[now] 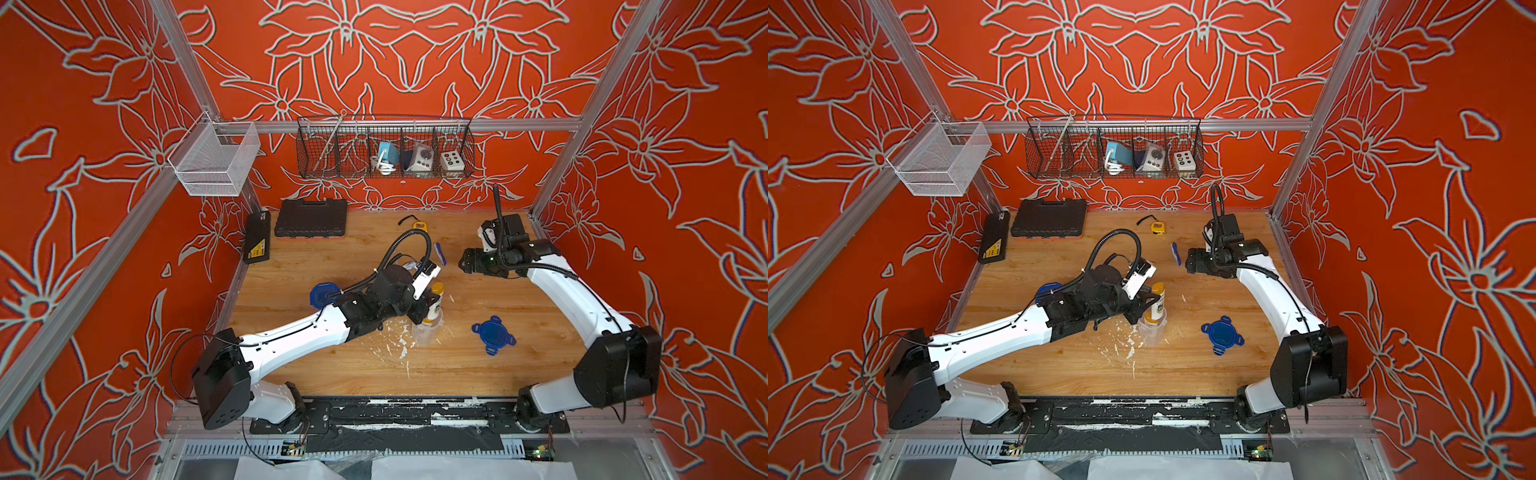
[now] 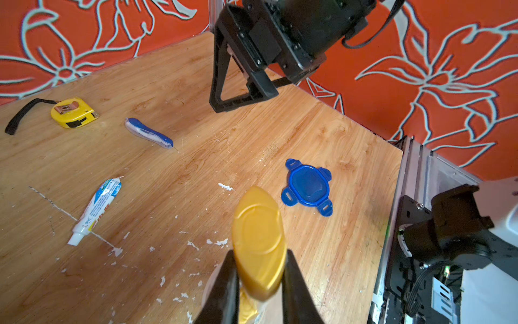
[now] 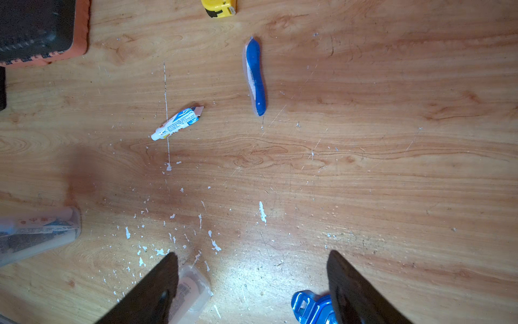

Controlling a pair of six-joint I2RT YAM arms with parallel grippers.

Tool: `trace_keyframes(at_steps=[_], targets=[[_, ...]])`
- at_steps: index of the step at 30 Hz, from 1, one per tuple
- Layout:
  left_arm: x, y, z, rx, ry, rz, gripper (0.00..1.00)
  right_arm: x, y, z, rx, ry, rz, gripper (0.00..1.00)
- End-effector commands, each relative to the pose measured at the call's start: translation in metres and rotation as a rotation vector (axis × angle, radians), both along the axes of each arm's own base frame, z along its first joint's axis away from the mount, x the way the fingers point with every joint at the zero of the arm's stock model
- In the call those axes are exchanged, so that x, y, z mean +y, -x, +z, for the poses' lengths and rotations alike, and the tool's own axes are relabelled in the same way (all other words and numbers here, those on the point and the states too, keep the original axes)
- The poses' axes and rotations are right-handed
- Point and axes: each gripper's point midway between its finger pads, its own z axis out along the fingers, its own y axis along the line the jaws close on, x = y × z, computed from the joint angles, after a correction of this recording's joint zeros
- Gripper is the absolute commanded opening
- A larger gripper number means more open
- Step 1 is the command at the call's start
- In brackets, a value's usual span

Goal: Pack away toiletry kits
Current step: Place the toiletry item into the container.

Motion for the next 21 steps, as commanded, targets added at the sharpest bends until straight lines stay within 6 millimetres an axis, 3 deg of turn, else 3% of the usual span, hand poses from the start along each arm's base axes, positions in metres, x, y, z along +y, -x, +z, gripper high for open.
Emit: trace_keyframes(at_steps=[1, 15, 18, 21], targets=[[-0.012, -0.007, 0.015, -0.031, 0.059, 0.006, 0.00, -0.001, 0.002, 0.009, -0.019, -0.013, -0.009, 0.84], [-0.004, -0.016, -0.021, -0.009, 0.009, 0.075, 0.00, -0.004, 0.001, 0.014, -0.036, 0.006, -0.002, 0.84], [-0.001, -0.015, -0.023, -0.001, 0.018, 0.090, 0.00, -0.003, 0.001, 0.014, -0.038, 0.004, 0.002, 0.84], [-0.001, -0.015, -0.011, -0.024, 0.048, 0.090, 0.00, -0.001, 0.000, 0.013, -0.037, 0.000, 0.003, 0.84]])
